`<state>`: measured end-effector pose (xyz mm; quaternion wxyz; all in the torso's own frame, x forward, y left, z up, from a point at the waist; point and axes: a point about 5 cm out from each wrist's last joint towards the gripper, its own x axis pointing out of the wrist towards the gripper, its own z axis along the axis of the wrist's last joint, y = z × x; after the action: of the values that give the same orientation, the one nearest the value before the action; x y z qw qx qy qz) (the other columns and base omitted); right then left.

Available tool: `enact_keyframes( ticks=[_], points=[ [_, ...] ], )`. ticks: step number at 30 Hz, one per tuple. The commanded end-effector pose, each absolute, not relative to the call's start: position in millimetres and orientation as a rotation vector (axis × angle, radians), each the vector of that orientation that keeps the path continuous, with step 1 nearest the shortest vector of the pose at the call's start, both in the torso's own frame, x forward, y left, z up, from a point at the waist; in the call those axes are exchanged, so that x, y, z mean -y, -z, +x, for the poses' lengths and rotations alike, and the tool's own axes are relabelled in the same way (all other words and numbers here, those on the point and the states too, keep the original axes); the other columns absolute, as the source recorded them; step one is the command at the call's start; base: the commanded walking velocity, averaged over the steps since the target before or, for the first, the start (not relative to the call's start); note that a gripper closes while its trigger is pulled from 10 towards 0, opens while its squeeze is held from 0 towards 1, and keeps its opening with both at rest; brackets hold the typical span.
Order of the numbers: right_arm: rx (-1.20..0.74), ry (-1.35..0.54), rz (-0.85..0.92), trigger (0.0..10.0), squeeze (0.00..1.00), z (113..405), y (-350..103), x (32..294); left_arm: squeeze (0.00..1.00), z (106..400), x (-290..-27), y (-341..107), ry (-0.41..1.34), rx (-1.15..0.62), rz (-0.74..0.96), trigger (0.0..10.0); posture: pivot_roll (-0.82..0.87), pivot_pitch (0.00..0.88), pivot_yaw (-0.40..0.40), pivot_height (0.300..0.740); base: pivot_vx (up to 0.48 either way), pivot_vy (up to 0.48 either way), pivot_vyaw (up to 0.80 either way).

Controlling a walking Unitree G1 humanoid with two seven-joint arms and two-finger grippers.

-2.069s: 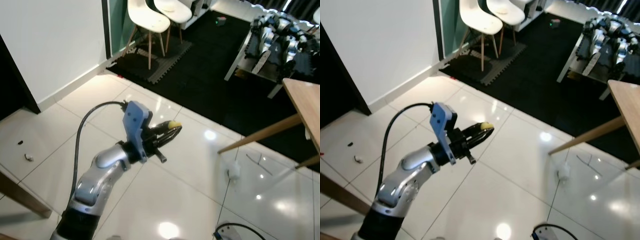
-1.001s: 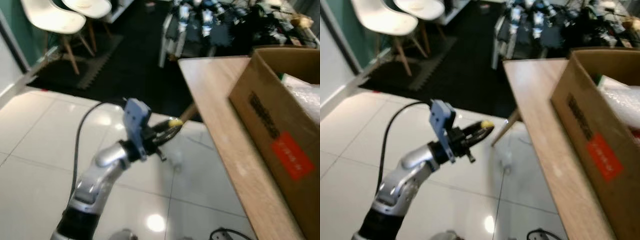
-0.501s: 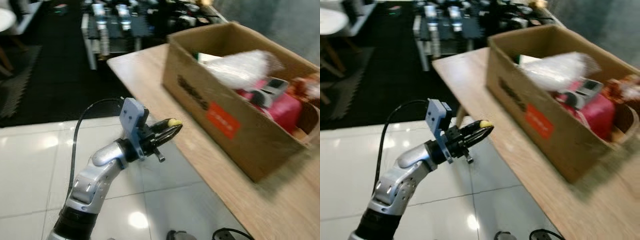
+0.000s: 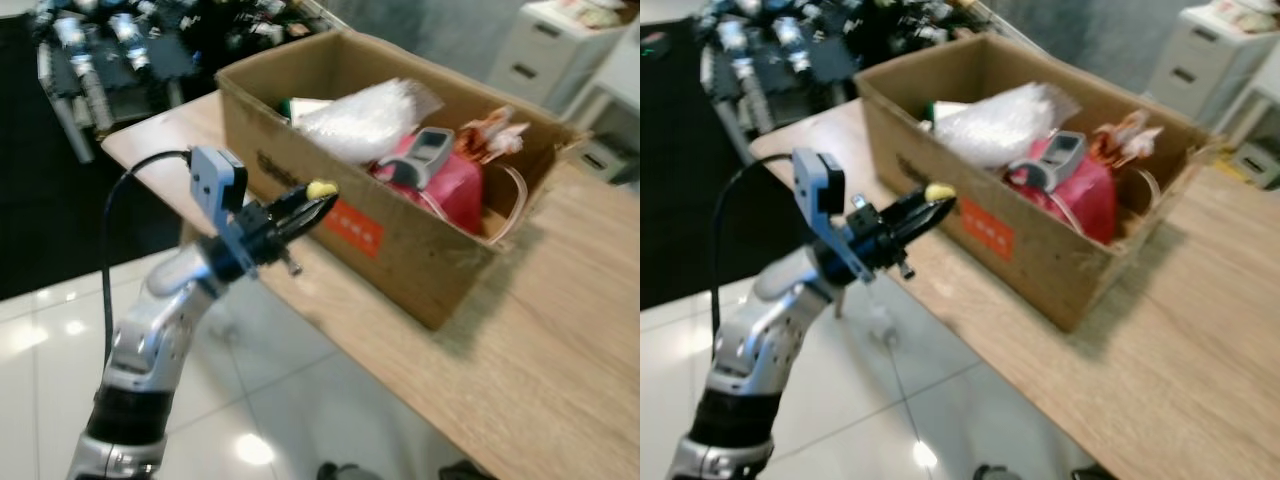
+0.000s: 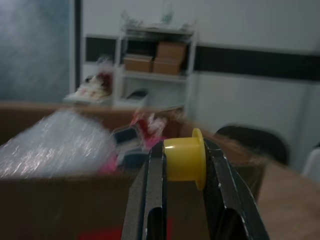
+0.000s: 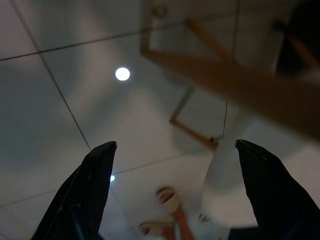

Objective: Picking trash to rubbish bin

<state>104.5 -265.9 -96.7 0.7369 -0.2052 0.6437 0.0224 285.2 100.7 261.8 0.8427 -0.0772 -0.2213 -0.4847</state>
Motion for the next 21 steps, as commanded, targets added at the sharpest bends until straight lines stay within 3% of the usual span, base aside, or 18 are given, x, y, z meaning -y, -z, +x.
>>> enact_keyframes(
  ticks=[1,12,18,21],
  points=[
    [-1.459,-0.040,-0.432,10.0,0.00,89.5,100.5,265.4,0.00,283.2,-99.3,-267.7,1.067,0.495,-0.194,10.0,0.11,0.127,-0.053,0.740,0.000,0.000,-0.79],
    [-1.451,-0.005,-0.397,10.0,0.00,86.8,101.5,264.3,0.00,287.6,-68.0,-286.2,1.180,0.523,-0.172,10.0,0.08,0.133,-0.039,0.740,0.000,0.000,-0.78],
    [-1.454,0.002,-0.386,10.0,0.00,85.6,102.1,263.4,0.00,297.5,-46.8,-286.9,1.143,0.501,-0.138,10.0,0.06,0.135,-0.028,0.740,0.000,0.000,0.00],
    [-1.455,0.008,-0.379,10.0,0.00,84.6,102.4,262.9,0.00,305.3,-42.0,-280.9,1.073,0.471,-0.009,10.0,0.05,0.135,-0.024,0.740,0.000,0.000,0.00]
  ],
)
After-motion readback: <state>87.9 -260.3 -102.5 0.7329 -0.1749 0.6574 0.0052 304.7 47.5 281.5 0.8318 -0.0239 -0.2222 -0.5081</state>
